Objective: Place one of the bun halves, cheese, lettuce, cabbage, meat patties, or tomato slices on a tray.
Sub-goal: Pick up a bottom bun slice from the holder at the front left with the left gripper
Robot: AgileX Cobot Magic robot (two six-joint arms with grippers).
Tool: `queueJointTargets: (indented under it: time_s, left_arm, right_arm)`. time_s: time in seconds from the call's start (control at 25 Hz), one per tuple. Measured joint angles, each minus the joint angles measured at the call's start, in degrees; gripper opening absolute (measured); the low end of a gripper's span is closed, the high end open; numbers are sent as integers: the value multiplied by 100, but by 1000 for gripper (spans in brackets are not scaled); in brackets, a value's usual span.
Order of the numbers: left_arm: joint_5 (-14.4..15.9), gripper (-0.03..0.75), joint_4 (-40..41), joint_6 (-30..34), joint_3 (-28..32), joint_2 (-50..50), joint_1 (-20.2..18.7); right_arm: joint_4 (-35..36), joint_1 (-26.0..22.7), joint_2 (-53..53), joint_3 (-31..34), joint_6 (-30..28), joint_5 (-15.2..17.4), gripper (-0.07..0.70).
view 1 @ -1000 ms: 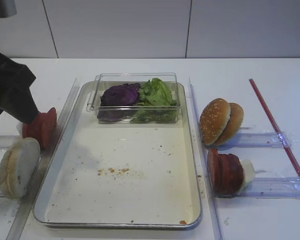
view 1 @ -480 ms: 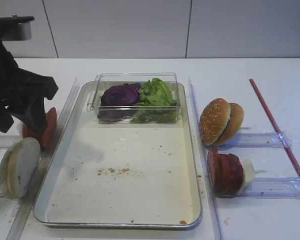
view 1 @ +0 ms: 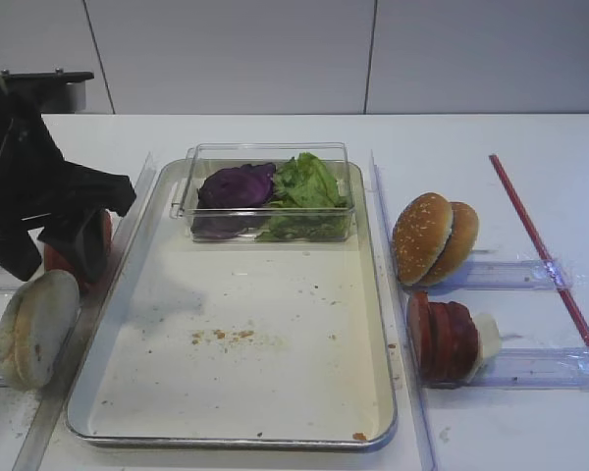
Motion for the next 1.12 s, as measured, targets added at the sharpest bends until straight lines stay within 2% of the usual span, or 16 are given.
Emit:
queueJointTargets:
  time_s: [0.76, 1.12]
  left_arm:
    - [-27, 395, -48, -188, -12, 283, -4]
    - [-40, 290, -84, -191, -12, 297, -4]
  right_arm:
    - [-13, 0, 0, 0, 22, 0, 692]
    - [-13, 0, 0, 0, 22, 0, 692]
